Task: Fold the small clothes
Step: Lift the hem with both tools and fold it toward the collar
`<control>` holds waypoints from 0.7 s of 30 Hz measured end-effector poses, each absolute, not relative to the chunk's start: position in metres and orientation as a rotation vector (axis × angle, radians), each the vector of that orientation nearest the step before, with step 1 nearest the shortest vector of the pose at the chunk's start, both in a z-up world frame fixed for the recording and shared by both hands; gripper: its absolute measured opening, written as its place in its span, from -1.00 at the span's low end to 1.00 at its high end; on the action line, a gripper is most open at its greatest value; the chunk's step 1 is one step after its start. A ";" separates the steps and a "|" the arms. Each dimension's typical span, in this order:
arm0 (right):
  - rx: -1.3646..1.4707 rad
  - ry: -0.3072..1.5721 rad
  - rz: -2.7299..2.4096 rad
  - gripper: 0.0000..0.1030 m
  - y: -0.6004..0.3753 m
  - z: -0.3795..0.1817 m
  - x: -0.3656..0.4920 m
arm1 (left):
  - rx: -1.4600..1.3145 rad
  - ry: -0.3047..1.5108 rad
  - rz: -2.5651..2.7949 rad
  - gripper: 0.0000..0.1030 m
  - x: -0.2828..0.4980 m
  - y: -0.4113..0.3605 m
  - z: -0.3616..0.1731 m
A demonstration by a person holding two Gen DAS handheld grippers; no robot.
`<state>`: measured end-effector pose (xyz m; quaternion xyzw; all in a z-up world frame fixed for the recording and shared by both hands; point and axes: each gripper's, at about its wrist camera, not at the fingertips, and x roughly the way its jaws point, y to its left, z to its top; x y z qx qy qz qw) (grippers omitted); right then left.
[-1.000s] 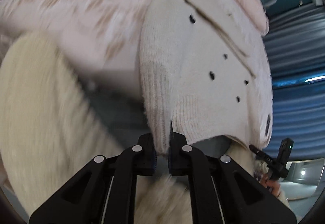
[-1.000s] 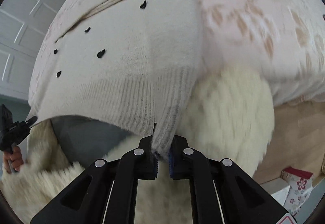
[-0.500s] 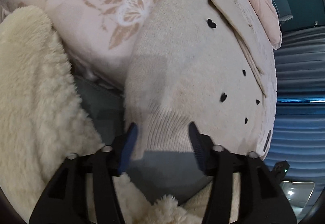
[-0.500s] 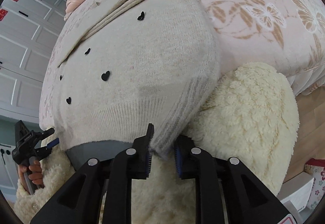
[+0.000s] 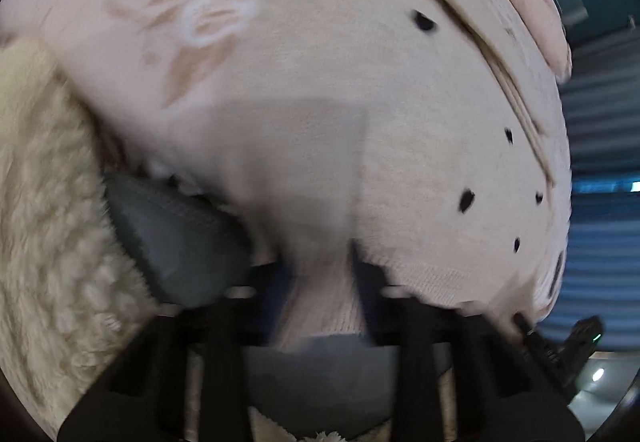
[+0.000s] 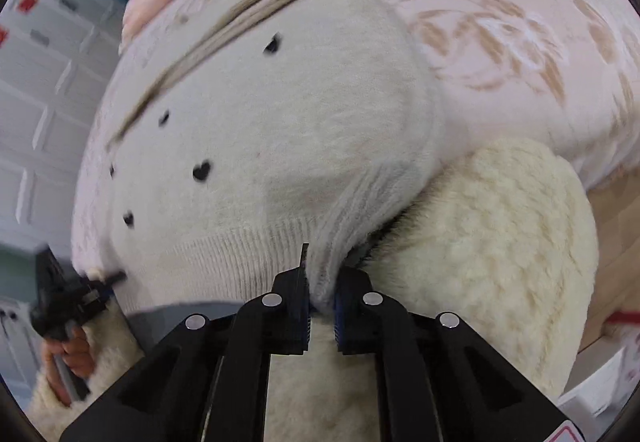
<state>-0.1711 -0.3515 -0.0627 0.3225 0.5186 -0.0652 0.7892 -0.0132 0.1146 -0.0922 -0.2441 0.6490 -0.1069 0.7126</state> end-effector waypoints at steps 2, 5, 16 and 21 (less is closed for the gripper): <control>0.717 1.082 -0.165 -0.86 -0.361 -0.052 -0.184 | -0.604 1.436 -0.240 -0.90 -0.017 0.127 -0.091; 0.708 1.067 -0.175 -0.87 -0.371 -0.038 -0.205 | -0.568 1.380 -0.275 -0.90 -0.027 0.135 -0.065; 0.656 1.082 -0.144 -1.00 -0.363 0.022 -0.270 | -0.423 1.379 -0.319 -1.00 -0.091 0.187 0.013; 0.669 0.970 -0.136 -0.82 -0.381 0.046 -0.231 | -0.442 1.291 -0.358 -1.00 -0.057 0.170 0.031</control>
